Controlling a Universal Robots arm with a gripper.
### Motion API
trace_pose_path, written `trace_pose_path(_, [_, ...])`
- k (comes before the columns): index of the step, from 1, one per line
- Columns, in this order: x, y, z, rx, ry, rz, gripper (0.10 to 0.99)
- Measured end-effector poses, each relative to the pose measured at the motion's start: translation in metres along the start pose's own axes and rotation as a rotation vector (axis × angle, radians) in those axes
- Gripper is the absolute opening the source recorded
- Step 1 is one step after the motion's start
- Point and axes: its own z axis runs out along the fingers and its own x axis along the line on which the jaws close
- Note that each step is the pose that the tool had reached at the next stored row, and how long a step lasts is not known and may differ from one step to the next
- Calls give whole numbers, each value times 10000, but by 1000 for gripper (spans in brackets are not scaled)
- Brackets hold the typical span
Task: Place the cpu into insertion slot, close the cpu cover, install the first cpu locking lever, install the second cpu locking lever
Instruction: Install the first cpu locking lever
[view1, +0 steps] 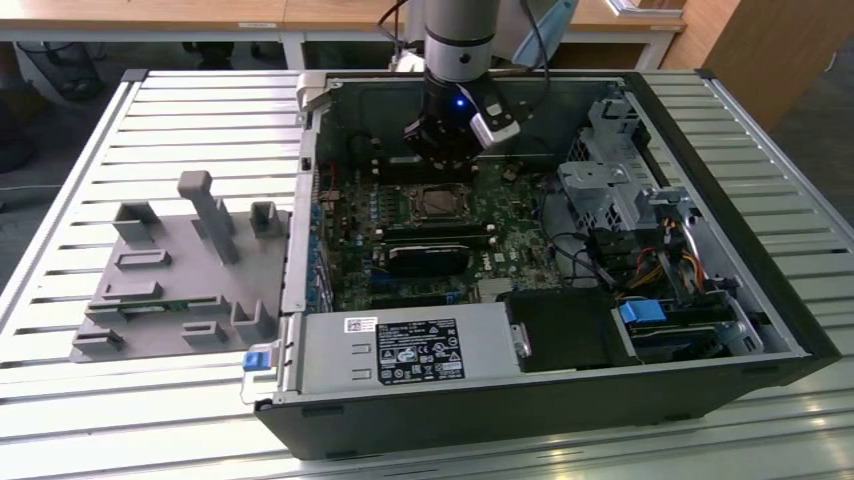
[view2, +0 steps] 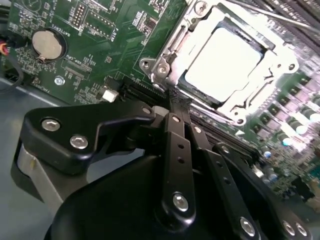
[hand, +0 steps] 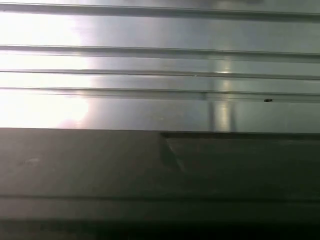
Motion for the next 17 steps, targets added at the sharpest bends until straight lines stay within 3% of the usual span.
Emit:
trace_pose_path(7, [-3, 1, -142, 3, 2, -1, 106])
trace_pose_path(17, [-8, -63, -146, 0, 1, -1, 106])
